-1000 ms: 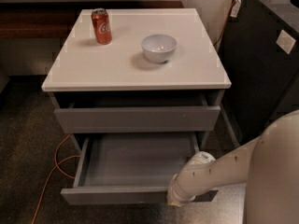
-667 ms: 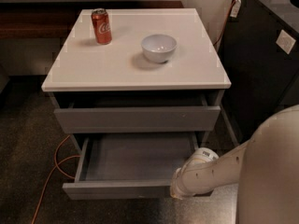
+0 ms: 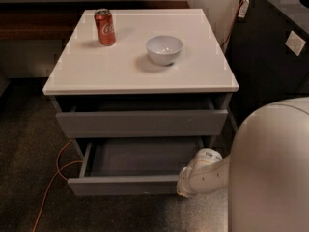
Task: Close middle drawer
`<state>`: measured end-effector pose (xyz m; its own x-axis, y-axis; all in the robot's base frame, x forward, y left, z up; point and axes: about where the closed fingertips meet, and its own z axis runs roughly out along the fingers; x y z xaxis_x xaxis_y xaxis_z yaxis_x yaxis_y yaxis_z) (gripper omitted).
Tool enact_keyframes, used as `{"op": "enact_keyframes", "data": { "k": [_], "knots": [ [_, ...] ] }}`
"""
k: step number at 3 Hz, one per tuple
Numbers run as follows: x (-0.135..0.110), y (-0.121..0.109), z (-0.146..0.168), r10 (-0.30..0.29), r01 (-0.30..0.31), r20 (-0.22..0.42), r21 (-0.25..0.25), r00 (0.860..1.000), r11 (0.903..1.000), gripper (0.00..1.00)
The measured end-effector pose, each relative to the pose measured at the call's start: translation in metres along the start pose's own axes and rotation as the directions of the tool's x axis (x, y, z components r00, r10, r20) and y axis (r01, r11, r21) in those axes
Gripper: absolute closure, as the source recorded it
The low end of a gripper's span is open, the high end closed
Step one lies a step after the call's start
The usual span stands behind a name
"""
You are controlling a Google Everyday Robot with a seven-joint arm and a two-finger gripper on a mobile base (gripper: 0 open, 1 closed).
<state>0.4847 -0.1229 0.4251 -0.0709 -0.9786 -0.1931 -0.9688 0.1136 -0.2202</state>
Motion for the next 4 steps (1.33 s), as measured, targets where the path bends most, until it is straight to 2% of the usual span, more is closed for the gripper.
{"op": "enact_keyframes", "data": {
  "k": [2, 3, 4],
  "knots": [
    [0.009, -0.034, 0.024, 0.033, -0.035, 0.030, 0.064, 0.999, 0.9973, 1.00],
    [0.015, -0.052, 0.030, 0.057, -0.062, 0.042, 0.114, 0.997, 0.9915, 1.00],
    [0.017, -0.062, 0.052, 0.083, -0.090, 0.055, 0.149, 0.995, 0.9847, 1.00]
  ]
}}
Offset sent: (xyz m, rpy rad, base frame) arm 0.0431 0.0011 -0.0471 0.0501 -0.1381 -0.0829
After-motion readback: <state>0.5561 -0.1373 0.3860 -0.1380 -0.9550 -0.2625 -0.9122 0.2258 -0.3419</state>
